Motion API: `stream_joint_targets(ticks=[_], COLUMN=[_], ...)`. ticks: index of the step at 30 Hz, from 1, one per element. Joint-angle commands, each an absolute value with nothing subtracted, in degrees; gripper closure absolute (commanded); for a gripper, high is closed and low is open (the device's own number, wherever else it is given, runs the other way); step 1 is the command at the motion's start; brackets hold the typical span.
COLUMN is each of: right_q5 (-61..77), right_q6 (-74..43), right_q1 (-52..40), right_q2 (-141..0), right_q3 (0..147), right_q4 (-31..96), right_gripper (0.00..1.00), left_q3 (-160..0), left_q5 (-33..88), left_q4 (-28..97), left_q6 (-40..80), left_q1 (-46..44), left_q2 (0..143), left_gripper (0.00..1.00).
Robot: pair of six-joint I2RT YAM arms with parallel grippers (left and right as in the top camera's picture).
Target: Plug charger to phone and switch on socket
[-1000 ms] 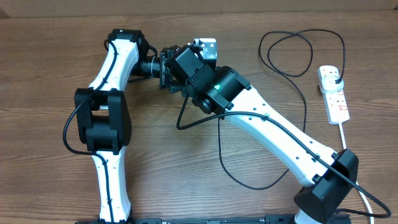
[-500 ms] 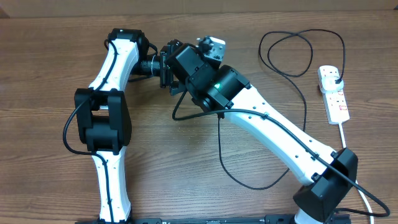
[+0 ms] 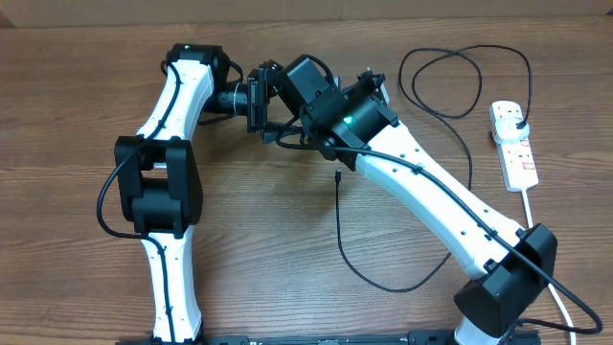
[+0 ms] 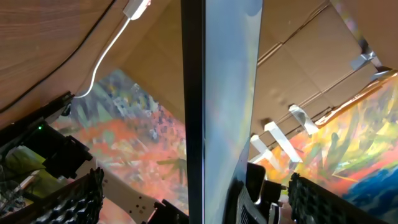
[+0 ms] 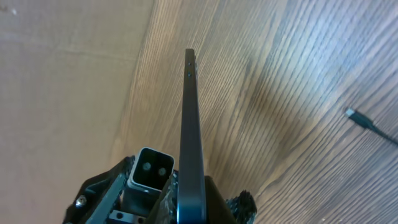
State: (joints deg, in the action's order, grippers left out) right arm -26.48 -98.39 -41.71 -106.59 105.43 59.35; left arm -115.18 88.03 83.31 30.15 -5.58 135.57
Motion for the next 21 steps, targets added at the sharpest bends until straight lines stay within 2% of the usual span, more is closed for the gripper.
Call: stream_joint_targets(ticks=[1,6,10,16,21], right_q5=[-28.2,-26.5,-22.0,-18.7,-17.1], right_q6=[-102.7,-108.9,-112.9,-112.9,-114.9], right_q1=[-41.8,-41.8,-41.8,-41.9,-41.9], right_q2=[-104.2,-102.7,-102.1,-102.2,-102.2], right_q3=[106.9,106.9,106.9,106.9,106.9], right_q4=[59.0,60.8,60.6,58.9,59.0], right_gripper=[0.96,0.96,0.96,0.96,0.96], left_q3=[-116.6,-116.6,-116.6,-116.6,-116.6], left_q5=[87.9,88.2,88.6,89.3,90.6], left_q4=[81.9,81.8,81.8,81.8,81.9], left_q6=[34.8,40.6,41.2,41.4,41.5], left_q1=[-5.7,-5.7,-5.7,-5.7,-5.7], left_q2=[135.5,135.5,135.5,135.5,135.5], left_gripper=[0.05,0.15,0.18,0.19,0.27])
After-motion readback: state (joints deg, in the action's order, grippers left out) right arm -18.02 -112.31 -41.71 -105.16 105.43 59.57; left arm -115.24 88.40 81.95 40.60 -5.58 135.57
